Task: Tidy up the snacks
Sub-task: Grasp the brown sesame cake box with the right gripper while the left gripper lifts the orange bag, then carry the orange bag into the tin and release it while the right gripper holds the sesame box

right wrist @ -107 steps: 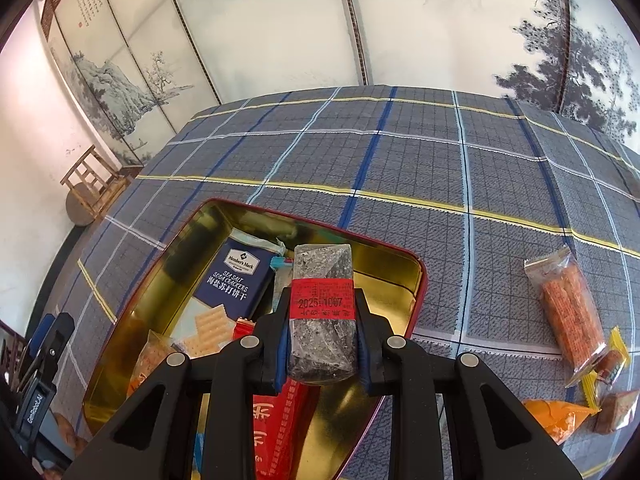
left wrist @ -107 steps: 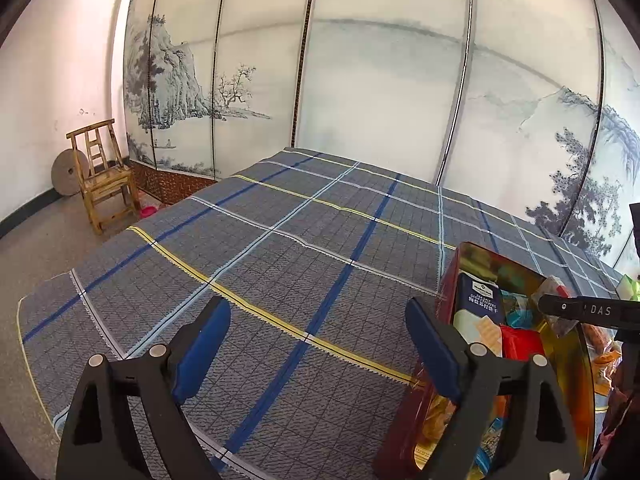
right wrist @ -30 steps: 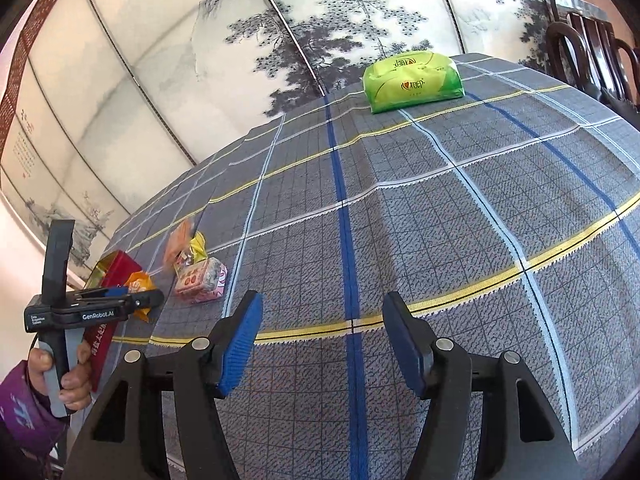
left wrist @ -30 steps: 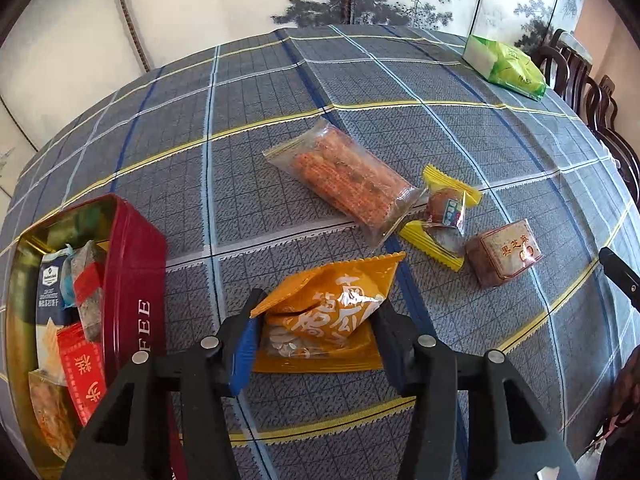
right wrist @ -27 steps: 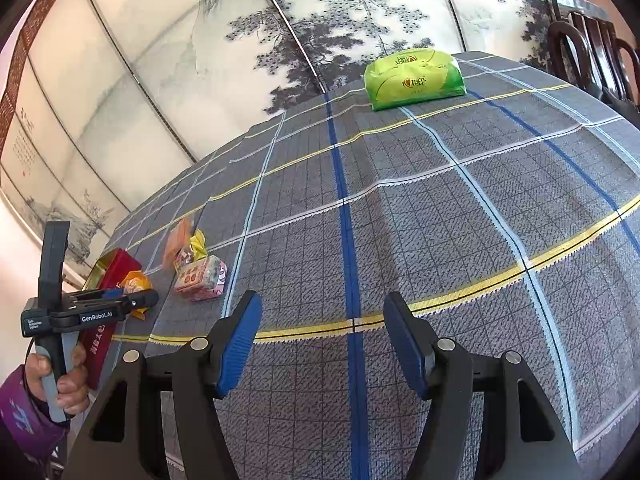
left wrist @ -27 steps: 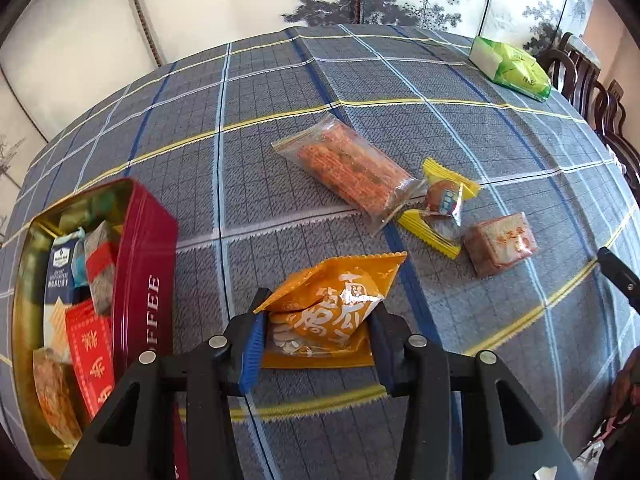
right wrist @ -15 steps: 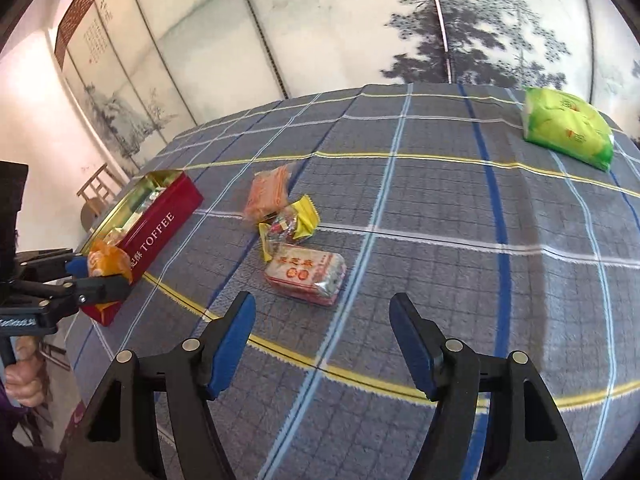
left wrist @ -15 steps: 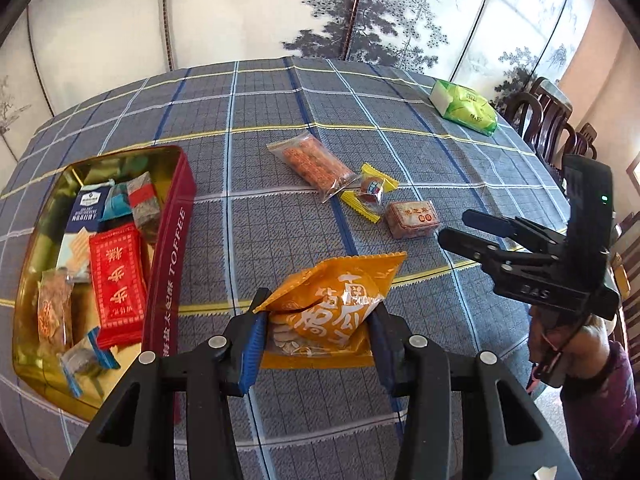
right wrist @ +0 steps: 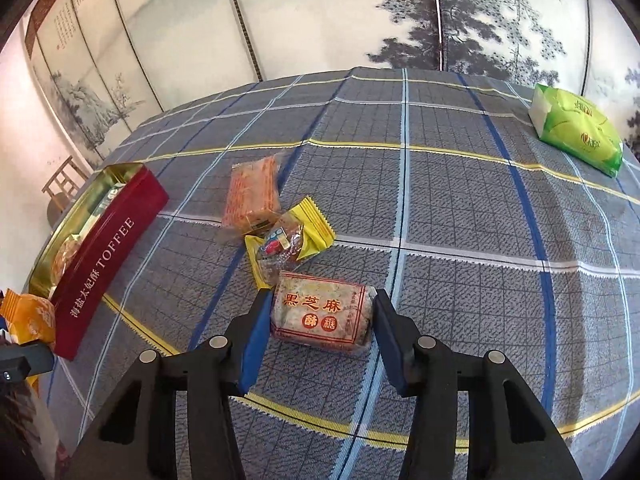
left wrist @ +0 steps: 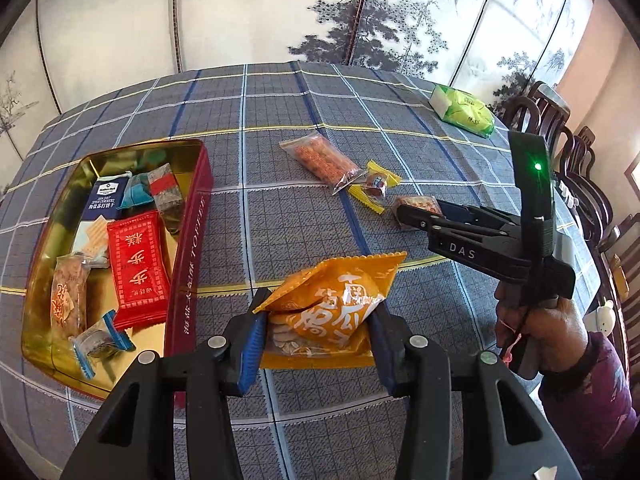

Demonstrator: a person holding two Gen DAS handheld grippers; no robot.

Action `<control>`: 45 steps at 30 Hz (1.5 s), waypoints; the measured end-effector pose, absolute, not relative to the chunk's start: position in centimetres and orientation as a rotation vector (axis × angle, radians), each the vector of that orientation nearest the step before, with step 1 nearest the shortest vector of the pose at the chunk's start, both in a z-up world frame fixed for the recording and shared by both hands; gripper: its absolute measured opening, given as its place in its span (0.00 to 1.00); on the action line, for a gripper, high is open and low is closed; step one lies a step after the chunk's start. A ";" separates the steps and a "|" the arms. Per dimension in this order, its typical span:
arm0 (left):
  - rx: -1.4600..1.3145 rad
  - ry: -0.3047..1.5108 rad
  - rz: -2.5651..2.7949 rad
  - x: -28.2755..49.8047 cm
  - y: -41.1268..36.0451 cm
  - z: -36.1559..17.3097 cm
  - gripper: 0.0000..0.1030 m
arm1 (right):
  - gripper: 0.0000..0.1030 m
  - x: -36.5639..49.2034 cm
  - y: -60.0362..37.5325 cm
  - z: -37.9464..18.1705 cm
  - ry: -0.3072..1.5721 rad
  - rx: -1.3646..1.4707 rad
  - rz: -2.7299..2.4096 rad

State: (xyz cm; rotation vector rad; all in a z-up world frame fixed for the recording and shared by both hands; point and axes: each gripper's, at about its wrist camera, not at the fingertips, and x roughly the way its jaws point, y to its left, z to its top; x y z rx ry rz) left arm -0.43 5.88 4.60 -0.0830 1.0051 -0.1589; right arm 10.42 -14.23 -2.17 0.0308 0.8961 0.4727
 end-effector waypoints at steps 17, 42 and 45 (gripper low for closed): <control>-0.142 0.909 -0.040 -5.4 13.0 8.5 0.42 | 0.47 7.7 -23.0 -2.5 0.853 0.196 0.252; -0.113 0.948 0.091 -2.6 19.6 3.8 0.42 | 0.47 7.6 -22.7 -2.7 0.857 0.158 0.234; -0.123 0.968 0.083 -2.0 19.4 2.9 0.42 | 0.47 7.7 -22.6 -2.6 0.857 0.157 0.234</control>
